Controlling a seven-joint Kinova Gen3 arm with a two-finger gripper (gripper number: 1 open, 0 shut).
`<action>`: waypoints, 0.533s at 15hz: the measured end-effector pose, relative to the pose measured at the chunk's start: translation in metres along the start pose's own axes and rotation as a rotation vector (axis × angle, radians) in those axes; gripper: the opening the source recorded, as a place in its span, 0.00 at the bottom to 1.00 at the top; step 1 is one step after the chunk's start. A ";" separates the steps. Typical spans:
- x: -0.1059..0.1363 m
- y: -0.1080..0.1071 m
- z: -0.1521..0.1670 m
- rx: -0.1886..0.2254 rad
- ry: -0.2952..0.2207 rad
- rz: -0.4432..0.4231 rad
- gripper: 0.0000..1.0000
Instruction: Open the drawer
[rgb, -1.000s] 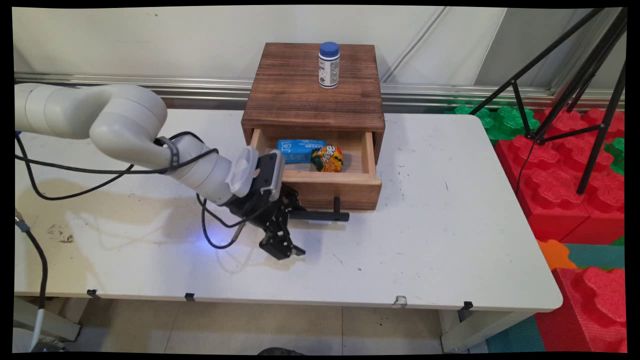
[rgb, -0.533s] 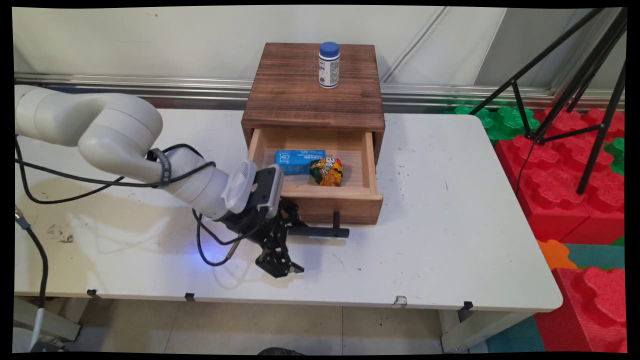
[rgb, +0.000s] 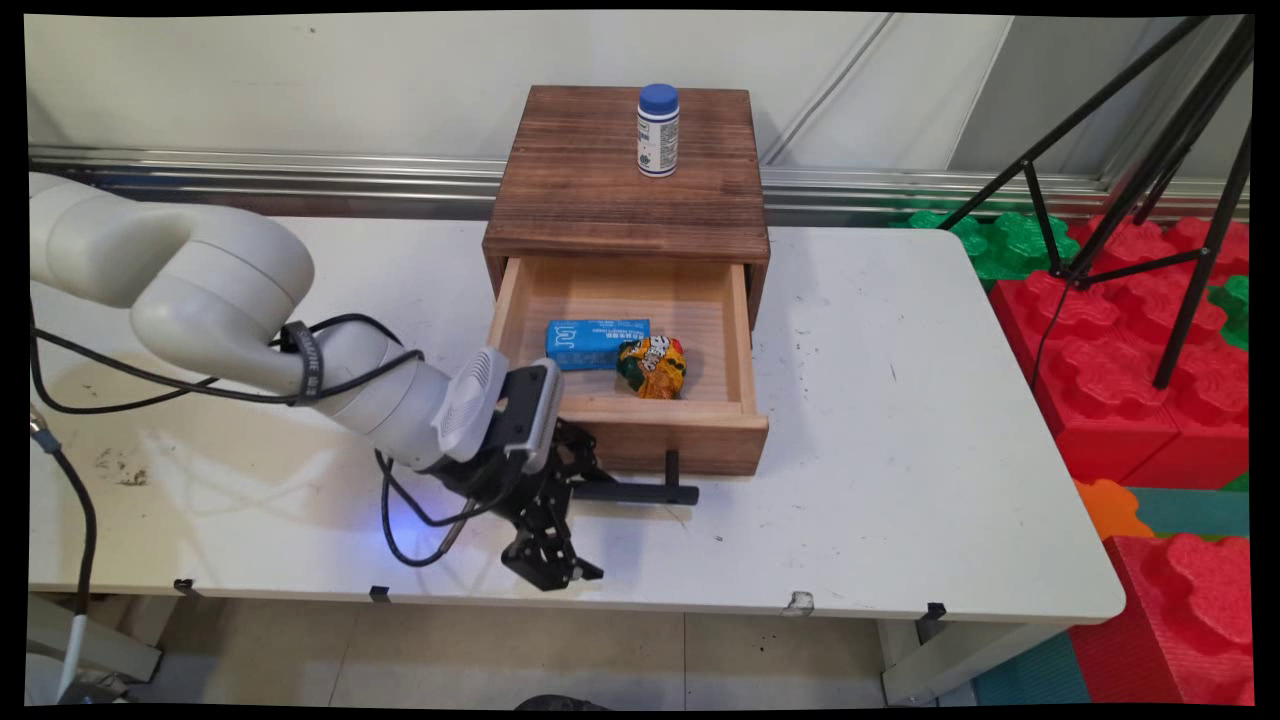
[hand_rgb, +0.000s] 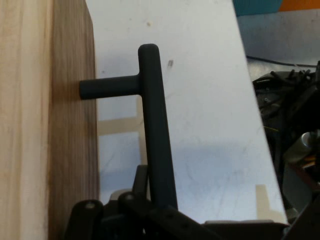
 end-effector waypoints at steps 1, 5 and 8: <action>0.000 0.004 0.000 -0.003 0.000 0.005 1.00; 0.003 0.016 0.000 -0.013 0.001 0.032 1.00; 0.004 0.024 0.001 -0.019 0.002 0.053 1.00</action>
